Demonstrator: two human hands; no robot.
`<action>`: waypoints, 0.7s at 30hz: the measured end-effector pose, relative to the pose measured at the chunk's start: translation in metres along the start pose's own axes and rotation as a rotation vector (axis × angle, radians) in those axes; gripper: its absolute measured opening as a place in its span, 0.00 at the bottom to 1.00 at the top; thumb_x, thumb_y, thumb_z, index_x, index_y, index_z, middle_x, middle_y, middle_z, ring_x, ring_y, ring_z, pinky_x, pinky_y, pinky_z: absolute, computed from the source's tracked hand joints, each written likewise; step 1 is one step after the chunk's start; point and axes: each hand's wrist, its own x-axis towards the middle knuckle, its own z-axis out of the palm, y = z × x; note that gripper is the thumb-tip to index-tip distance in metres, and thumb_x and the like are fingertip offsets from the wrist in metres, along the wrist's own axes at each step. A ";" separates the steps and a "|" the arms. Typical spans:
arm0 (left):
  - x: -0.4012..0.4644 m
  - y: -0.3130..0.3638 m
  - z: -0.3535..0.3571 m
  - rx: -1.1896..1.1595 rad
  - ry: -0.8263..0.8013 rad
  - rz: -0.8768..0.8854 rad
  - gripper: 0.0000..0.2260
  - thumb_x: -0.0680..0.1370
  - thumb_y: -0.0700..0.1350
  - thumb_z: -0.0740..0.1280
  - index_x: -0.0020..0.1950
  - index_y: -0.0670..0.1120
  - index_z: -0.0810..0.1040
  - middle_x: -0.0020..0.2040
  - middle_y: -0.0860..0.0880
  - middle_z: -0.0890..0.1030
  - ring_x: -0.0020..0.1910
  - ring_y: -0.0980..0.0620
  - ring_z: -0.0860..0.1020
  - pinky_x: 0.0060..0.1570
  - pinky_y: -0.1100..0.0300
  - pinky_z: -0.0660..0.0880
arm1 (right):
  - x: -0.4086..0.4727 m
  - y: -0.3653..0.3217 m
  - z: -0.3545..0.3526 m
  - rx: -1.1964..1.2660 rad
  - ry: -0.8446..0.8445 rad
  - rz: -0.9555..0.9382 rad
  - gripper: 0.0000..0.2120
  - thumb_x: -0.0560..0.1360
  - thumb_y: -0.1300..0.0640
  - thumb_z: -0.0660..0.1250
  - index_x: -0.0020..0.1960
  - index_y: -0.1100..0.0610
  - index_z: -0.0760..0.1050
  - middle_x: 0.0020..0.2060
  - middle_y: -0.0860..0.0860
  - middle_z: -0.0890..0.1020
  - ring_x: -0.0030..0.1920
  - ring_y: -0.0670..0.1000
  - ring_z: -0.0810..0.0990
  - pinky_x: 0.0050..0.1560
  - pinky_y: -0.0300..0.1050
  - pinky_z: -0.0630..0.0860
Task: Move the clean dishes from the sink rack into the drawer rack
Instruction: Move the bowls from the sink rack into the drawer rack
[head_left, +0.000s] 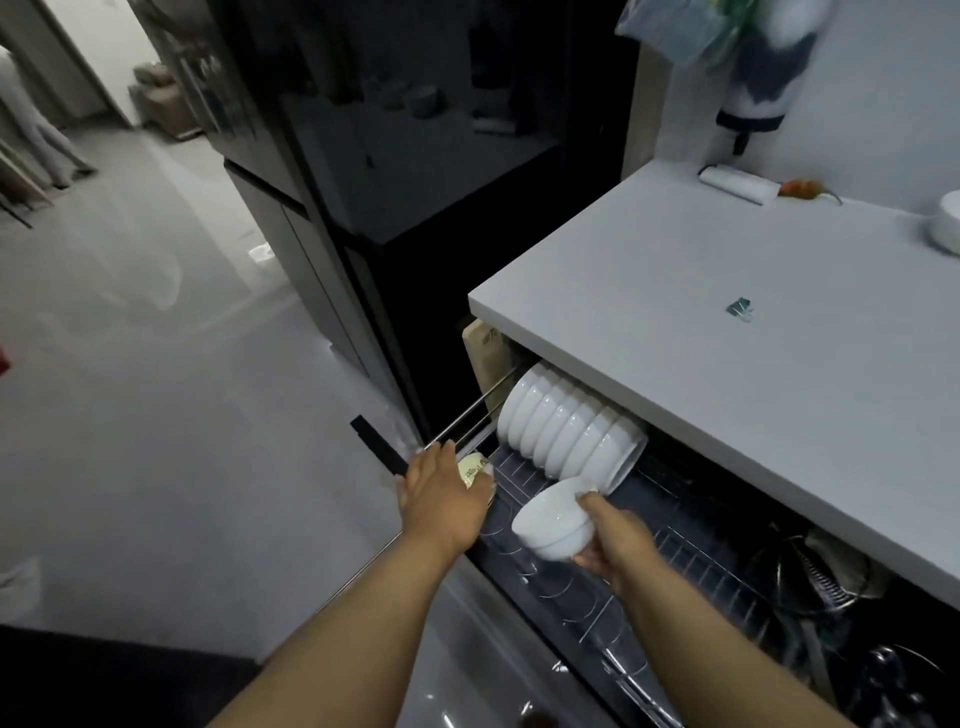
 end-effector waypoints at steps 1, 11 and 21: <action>0.007 -0.002 0.002 0.042 -0.003 0.015 0.31 0.80 0.60 0.53 0.79 0.47 0.51 0.80 0.48 0.51 0.79 0.48 0.46 0.76 0.46 0.43 | 0.009 0.001 0.007 -0.017 0.011 0.010 0.17 0.72 0.50 0.71 0.53 0.62 0.75 0.39 0.57 0.78 0.33 0.54 0.78 0.24 0.40 0.76; 0.064 -0.033 0.021 0.375 0.042 0.169 0.32 0.81 0.60 0.48 0.80 0.47 0.44 0.80 0.46 0.43 0.78 0.48 0.37 0.73 0.46 0.31 | 0.084 0.022 0.069 -0.086 0.031 0.118 0.32 0.59 0.48 0.76 0.57 0.63 0.73 0.49 0.60 0.80 0.44 0.60 0.81 0.35 0.52 0.81; 0.089 -0.047 0.033 0.395 0.066 0.262 0.37 0.74 0.63 0.32 0.80 0.46 0.45 0.80 0.47 0.47 0.78 0.51 0.39 0.76 0.44 0.39 | 0.152 0.051 0.101 -0.215 0.026 0.168 0.45 0.47 0.44 0.76 0.60 0.62 0.75 0.53 0.61 0.80 0.48 0.62 0.82 0.42 0.63 0.82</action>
